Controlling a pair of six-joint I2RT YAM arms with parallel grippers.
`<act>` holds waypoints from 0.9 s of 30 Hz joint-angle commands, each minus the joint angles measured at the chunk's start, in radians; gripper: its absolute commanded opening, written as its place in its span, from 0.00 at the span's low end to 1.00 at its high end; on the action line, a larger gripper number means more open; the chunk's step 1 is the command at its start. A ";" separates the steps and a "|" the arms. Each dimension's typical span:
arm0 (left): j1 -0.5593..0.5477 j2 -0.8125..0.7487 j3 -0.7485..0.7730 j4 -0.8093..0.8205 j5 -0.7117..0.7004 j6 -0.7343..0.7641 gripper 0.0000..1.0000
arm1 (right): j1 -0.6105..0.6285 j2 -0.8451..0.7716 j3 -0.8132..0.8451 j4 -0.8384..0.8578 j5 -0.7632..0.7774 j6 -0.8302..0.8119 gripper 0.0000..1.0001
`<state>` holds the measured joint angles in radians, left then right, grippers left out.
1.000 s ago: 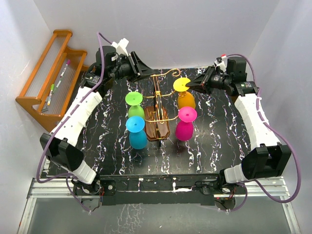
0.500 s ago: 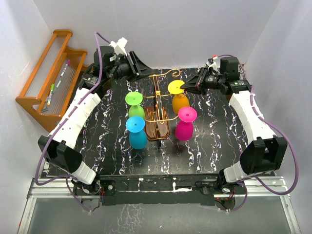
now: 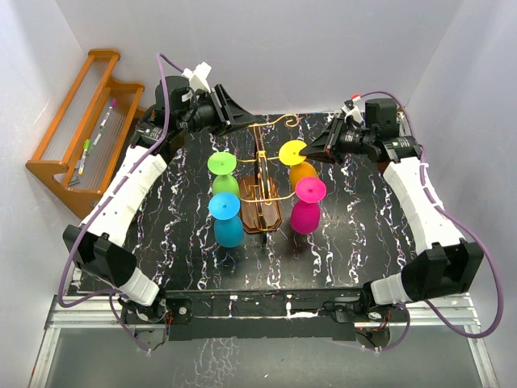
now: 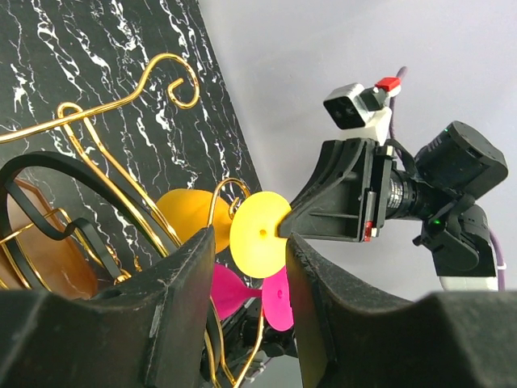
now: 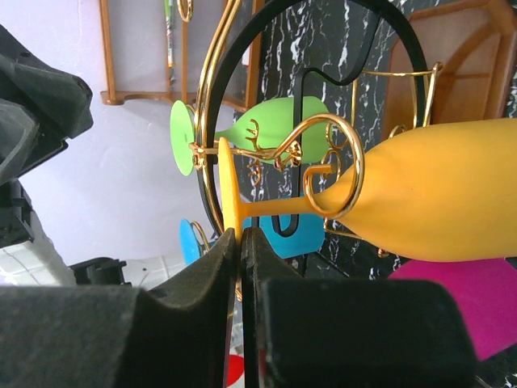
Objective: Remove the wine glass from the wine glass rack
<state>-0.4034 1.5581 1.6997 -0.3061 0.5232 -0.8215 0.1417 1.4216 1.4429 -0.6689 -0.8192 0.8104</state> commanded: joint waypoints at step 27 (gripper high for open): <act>-0.005 -0.017 0.230 -0.063 0.105 -0.224 0.41 | 0.417 0.006 0.423 0.301 0.823 -1.207 0.08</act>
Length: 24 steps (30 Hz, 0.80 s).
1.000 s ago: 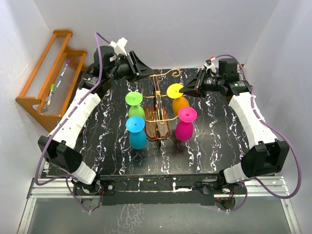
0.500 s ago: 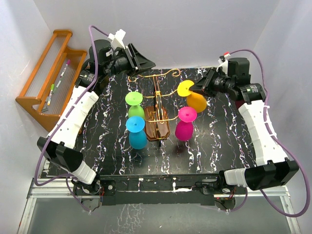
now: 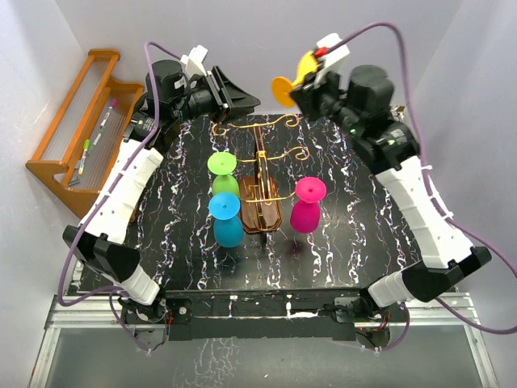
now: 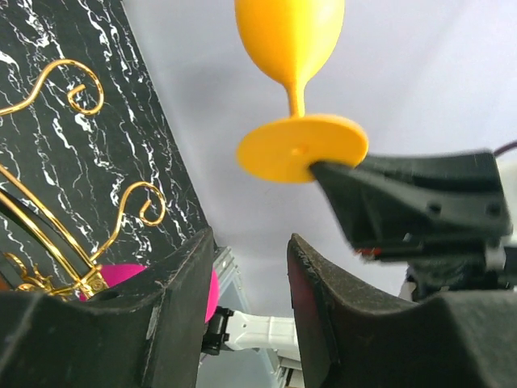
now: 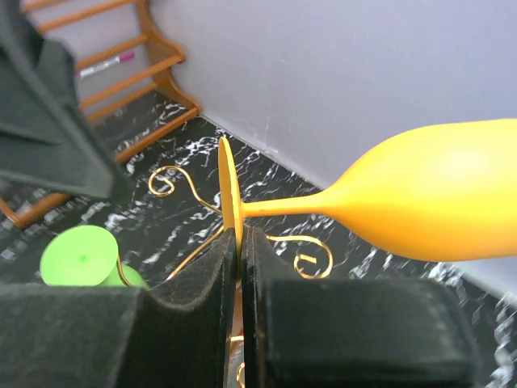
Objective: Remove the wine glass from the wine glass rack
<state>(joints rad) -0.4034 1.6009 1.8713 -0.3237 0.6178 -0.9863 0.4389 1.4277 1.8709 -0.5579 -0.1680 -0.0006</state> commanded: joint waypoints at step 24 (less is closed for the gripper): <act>-0.003 -0.122 -0.010 -0.176 -0.005 -0.249 0.45 | 0.399 -0.265 -0.536 0.626 0.253 -0.899 0.08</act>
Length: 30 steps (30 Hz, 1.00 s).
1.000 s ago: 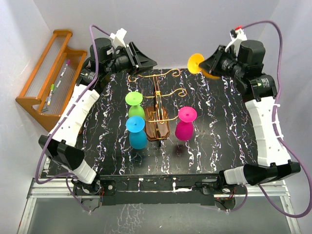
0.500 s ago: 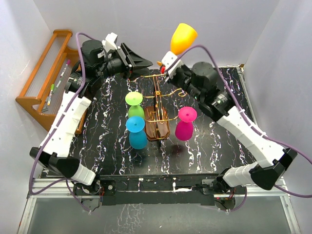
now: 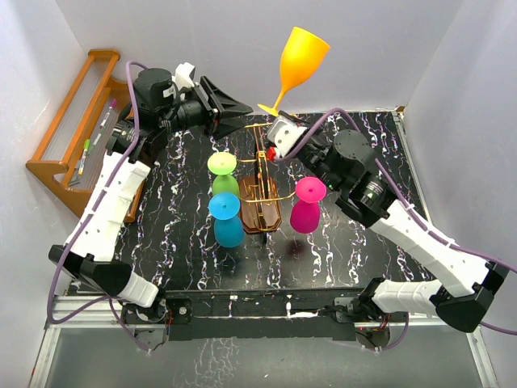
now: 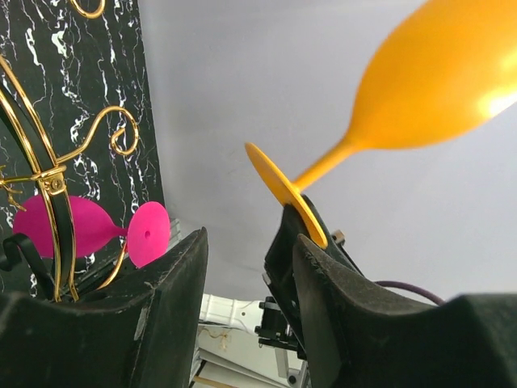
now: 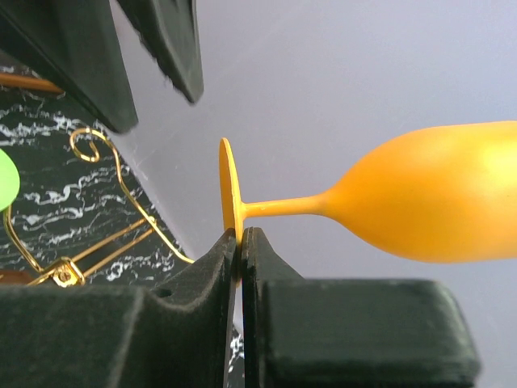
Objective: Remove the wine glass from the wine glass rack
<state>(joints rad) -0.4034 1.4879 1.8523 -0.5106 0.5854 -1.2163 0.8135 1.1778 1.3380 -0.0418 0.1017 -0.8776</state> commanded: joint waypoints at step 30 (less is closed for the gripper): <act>-0.004 -0.146 -0.121 0.111 -0.093 -0.128 0.46 | 0.070 -0.060 -0.118 0.151 0.038 -0.001 0.08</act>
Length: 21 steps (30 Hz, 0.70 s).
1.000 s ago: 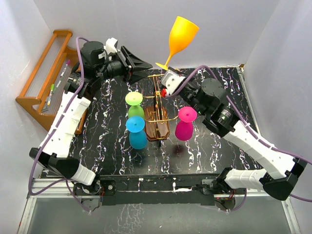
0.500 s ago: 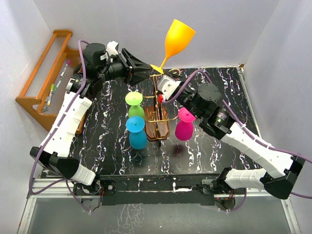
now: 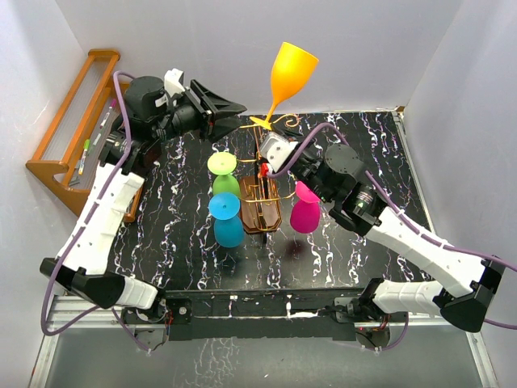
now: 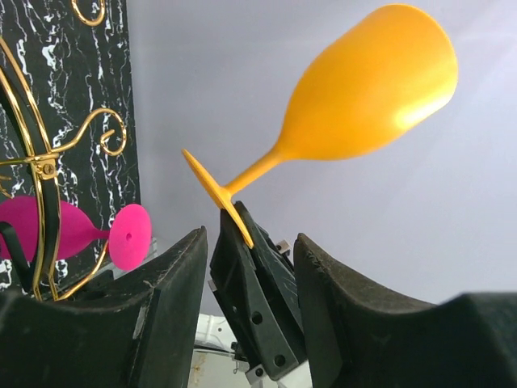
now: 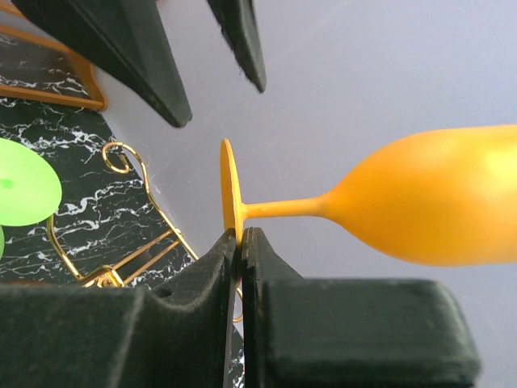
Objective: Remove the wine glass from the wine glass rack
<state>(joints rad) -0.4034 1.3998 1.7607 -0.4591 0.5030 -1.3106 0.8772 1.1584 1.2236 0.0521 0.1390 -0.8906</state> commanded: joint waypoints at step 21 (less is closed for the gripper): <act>-0.004 0.020 -0.023 0.082 0.068 -0.024 0.45 | 0.033 0.020 0.019 0.143 -0.039 0.008 0.08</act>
<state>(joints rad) -0.4034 1.4284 1.7329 -0.3996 0.5381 -1.3430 0.8997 1.1744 1.2137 0.0998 0.1093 -0.8841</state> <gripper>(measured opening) 0.455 0.085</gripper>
